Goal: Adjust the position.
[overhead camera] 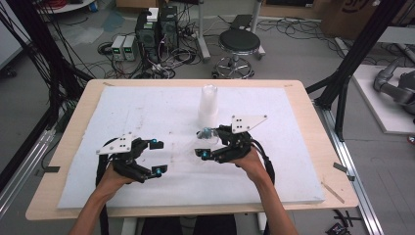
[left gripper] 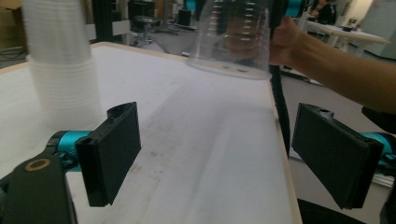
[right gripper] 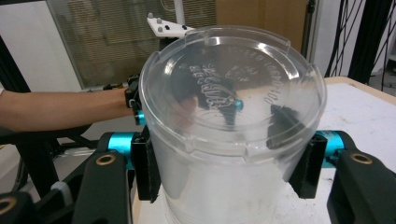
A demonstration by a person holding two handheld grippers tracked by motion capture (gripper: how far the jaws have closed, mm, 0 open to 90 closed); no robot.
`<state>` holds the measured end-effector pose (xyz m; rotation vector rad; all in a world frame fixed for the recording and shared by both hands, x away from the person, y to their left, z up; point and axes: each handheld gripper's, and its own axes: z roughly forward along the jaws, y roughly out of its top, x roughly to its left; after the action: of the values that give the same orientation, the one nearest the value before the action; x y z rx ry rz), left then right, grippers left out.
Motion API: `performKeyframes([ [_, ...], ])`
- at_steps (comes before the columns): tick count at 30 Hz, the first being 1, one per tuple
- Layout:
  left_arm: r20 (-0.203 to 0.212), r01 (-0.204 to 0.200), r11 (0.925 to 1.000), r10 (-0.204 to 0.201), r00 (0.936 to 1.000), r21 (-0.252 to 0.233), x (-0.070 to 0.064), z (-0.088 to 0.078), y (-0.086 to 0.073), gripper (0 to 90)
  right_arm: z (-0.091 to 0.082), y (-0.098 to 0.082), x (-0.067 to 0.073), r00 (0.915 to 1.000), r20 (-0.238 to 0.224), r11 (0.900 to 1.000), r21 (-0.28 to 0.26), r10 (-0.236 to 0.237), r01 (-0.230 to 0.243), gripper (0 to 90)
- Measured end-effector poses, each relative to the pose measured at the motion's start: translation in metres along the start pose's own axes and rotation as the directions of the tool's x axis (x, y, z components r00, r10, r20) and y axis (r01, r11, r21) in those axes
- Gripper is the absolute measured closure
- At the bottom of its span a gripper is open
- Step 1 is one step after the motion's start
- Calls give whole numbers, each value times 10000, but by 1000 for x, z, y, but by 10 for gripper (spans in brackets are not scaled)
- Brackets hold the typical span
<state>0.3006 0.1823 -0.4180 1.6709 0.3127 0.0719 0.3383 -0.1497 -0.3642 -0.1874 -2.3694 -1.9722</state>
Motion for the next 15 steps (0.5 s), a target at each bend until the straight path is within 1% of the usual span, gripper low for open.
performKeyframes([
  [4, 391, -123, 9999, 127, 9992, -98, -2, 18, 7, 154, 2, 0, -1, 10000, -69, 10000, 32, -2, 2, 401],
  [5, 549, -141, 9998, 148, 9984, -146, -2, 27, 9, 154, 3, 0, -1, 10000, -88, 10000, 32, 6, -6, 401],
  [6, 549, -141, 9998, 148, 9984, -146, -2, 27, 9, 154, 3, 0, -1, 10000, -88, 10000, 32, 6, -6, 401],
  [13, 948, -205, 9993, 234, 9952, -317, -2, 54, 16, 150, 3, 0, -1, 9999, -142, 10000, 46, -7, 7, 402],
  [15, 932, -222, 9990, 257, 9953, -386, -2, 57, 17, 141, 4, 0, -1, 9999, -145, 10000, 59, 0, 0, 402],
])
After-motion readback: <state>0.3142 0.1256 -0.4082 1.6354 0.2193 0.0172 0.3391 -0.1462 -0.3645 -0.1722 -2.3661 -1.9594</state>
